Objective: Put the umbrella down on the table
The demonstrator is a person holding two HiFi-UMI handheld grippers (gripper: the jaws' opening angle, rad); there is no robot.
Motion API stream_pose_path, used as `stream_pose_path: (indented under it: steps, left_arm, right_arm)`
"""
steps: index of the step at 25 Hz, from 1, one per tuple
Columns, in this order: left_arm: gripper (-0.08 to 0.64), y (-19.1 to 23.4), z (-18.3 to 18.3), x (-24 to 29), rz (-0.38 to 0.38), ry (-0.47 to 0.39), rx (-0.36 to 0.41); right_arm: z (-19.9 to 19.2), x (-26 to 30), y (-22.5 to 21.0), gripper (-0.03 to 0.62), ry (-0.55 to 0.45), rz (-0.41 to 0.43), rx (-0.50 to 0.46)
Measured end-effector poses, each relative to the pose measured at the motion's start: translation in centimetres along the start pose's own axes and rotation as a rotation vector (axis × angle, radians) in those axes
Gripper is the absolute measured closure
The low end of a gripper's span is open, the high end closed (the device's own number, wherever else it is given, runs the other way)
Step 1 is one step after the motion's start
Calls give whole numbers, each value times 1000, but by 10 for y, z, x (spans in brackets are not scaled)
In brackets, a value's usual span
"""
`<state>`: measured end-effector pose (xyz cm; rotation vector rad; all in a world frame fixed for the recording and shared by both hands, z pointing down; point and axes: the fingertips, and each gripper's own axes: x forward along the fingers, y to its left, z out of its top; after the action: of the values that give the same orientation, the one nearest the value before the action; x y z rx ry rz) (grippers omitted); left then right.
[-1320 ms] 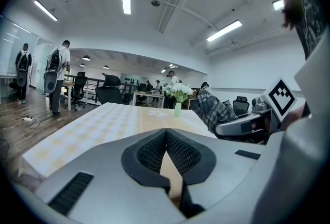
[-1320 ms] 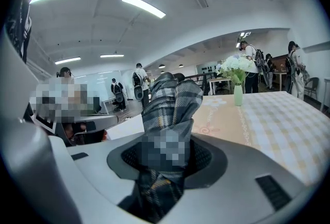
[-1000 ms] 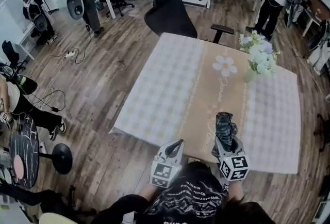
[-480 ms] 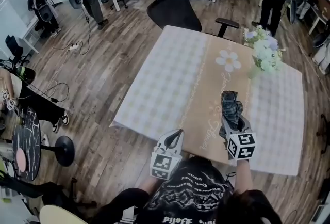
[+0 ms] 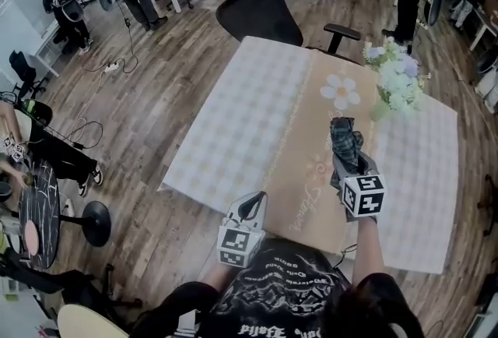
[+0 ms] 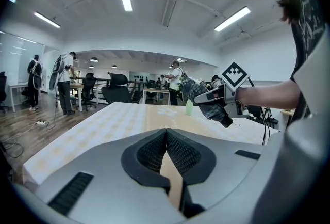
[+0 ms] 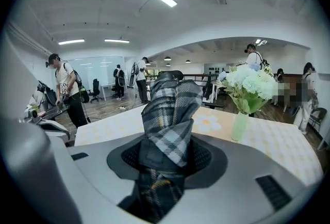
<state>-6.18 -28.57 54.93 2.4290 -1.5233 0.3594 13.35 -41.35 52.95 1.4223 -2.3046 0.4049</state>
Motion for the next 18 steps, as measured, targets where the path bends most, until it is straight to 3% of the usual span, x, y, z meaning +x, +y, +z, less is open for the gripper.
stream_pose_path:
  steps: [13, 18]
  left_arm:
    - [541, 4, 2, 37, 84, 56, -31]
    - [541, 4, -6, 40, 115, 94, -41]
  right_arm:
    - [5, 87, -53, 405, 158, 67, -21]
    - [-7, 116, -66, 403, 215, 89, 11]
